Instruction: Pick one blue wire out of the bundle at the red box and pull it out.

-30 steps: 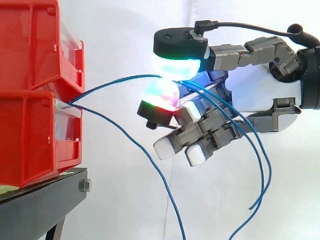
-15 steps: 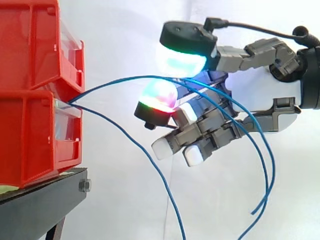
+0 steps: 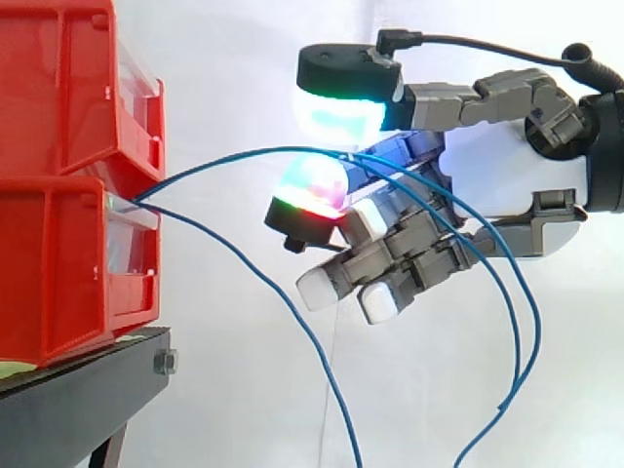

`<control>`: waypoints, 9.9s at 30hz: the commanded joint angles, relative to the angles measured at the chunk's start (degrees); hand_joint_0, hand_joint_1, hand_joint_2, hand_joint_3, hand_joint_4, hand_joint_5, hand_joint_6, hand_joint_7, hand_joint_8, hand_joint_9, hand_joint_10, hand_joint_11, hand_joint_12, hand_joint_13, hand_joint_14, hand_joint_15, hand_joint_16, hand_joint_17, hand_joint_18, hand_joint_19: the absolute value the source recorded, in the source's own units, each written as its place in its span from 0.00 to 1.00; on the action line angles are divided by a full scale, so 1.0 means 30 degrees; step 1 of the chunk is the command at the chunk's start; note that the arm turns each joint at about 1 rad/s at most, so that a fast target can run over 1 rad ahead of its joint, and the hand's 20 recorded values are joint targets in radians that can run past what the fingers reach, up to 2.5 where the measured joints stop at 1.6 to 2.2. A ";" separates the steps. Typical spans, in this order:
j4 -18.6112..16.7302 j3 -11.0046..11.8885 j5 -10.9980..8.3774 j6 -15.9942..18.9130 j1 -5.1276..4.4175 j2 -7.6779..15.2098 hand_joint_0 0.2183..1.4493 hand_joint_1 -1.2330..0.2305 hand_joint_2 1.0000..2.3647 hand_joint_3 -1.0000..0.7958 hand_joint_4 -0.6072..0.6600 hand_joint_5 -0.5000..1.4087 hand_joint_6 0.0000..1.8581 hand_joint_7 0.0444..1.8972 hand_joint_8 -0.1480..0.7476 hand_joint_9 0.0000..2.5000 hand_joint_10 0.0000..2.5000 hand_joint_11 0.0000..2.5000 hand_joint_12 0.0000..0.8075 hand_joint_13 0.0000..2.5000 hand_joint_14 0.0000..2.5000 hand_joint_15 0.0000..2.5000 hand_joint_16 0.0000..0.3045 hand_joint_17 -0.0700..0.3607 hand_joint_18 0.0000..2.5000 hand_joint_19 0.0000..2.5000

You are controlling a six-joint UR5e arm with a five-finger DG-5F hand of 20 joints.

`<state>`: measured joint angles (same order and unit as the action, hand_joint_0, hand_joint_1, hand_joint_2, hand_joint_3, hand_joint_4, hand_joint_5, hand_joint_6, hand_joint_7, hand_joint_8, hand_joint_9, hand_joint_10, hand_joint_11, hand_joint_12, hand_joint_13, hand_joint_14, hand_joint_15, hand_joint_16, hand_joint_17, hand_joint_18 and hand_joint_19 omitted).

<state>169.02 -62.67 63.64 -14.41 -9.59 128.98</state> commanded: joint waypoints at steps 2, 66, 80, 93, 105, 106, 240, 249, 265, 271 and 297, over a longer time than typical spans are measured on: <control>-0.0002 0.0000 -0.0002 0.0000 0.0003 0.0013 0.30 0.37 0.01 0.44 0.72 0.18 0.48 0.61 0.64 0.41 0.01 0.34 0.60 0.33 0.01 0.18 0.20 0.48 0.35 0.24; -0.0090 0.0235 0.0144 0.0000 0.0208 0.0013 0.32 0.23 0.00 0.28 0.69 0.15 0.48 0.54 0.59 0.34 0.01 0.35 0.57 0.29 0.01 0.17 0.20 0.48 0.32 0.22; -0.0090 0.0235 0.0174 -0.0029 0.0179 0.0013 0.32 0.37 0.01 0.37 0.71 0.18 0.47 0.64 0.65 0.43 0.01 0.34 0.59 0.34 0.01 0.18 0.20 0.48 0.36 0.24; -0.0032 0.0235 0.0174 -0.0029 0.0179 0.0013 0.36 0.26 0.01 0.42 0.66 0.17 0.49 0.61 0.64 0.41 0.01 0.36 0.59 0.33 0.01 0.18 0.20 0.48 0.36 0.23; -0.0002 0.0235 0.0144 0.0000 0.0179 0.0013 0.29 0.35 0.00 0.28 0.72 0.17 0.47 0.57 0.62 0.39 0.01 0.34 0.60 0.32 0.01 0.18 0.20 0.48 0.34 0.23; -0.0002 0.0235 0.0144 0.0029 0.0179 -0.0016 0.28 0.39 0.00 0.28 0.72 0.17 0.47 0.58 0.64 0.41 0.01 0.34 0.61 0.33 0.01 0.18 0.20 0.49 0.35 0.24; -0.0002 0.0235 0.0057 -0.0088 0.0091 -0.0016 0.31 0.32 0.02 0.56 0.71 0.20 0.47 0.68 0.69 0.47 0.01 0.34 0.63 0.35 0.01 0.17 0.22 0.51 0.39 0.23; 0.0027 0.0235 0.0057 -0.0058 0.0208 0.0013 0.31 0.32 0.02 0.57 0.71 0.20 0.47 0.69 0.70 0.46 0.01 0.34 0.63 0.32 0.00 0.17 0.23 0.52 0.38 0.22; 0.0584 0.0206 0.0115 -0.0058 0.0208 0.0013 0.31 0.32 0.02 0.57 0.69 0.20 0.48 0.68 0.70 0.45 0.01 0.34 0.63 0.31 0.00 0.16 0.23 0.52 0.37 0.22; 0.0584 0.0206 0.0057 -0.0088 0.0208 0.0013 0.32 0.32 0.02 0.57 0.68 0.20 0.48 0.68 0.70 0.45 0.01 0.34 0.63 0.31 0.00 0.16 0.23 0.52 0.37 0.21; 0.0584 0.0235 0.0027 -0.3310 0.0443 -0.0719 0.32 0.33 0.02 0.57 0.66 0.19 0.49 0.67 0.69 0.44 0.01 0.34 0.63 0.31 0.00 0.16 0.23 0.52 0.37 0.22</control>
<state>170.74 -61.96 63.72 -23.08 -8.41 127.08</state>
